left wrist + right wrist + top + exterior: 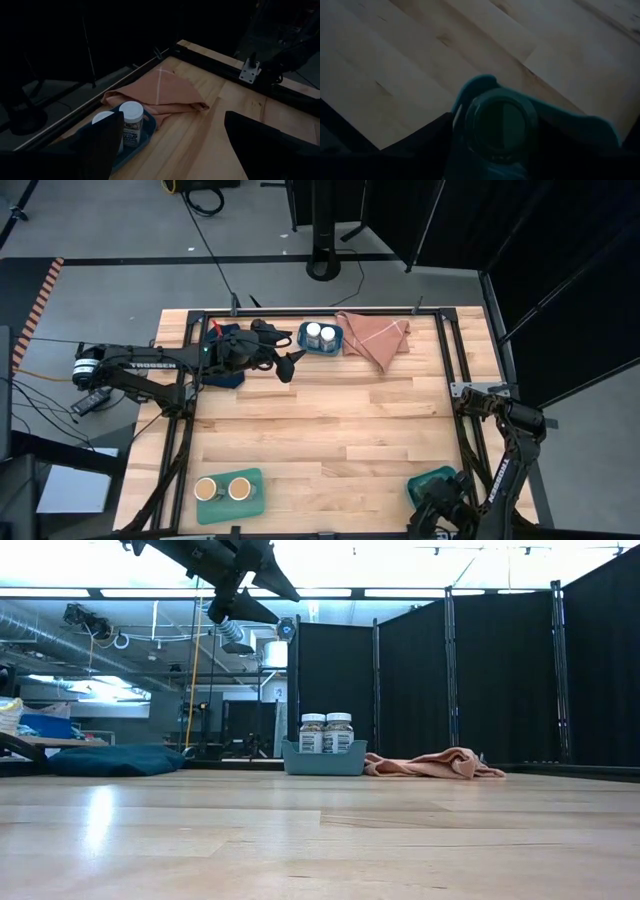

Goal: Sort spices by type
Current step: Return to Home Position

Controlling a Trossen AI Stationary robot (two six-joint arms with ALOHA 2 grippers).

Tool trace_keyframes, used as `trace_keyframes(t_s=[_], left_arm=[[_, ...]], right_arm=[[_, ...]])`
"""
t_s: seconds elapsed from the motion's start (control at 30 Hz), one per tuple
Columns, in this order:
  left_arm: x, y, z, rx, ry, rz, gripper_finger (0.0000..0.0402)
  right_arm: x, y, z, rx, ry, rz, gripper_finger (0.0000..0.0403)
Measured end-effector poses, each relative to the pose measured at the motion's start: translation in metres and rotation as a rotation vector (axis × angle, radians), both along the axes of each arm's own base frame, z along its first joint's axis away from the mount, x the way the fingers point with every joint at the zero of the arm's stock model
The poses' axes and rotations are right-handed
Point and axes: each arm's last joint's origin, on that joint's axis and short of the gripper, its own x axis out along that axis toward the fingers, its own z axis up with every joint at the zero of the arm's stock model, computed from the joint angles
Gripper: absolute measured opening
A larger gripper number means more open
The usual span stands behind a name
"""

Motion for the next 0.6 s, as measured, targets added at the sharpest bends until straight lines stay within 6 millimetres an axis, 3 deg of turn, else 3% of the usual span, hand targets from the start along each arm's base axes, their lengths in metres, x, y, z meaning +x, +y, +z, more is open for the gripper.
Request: trace_keyframes(t_s=[0.6], left_arm=[[0.0004, -0.0005, 0.0001, -0.008, -0.004, -0.022, 0.0351]], right_arm=[[0.0015, -0.0083, 0.0078, -0.035, 0.004, -0.01, 0.0289]])
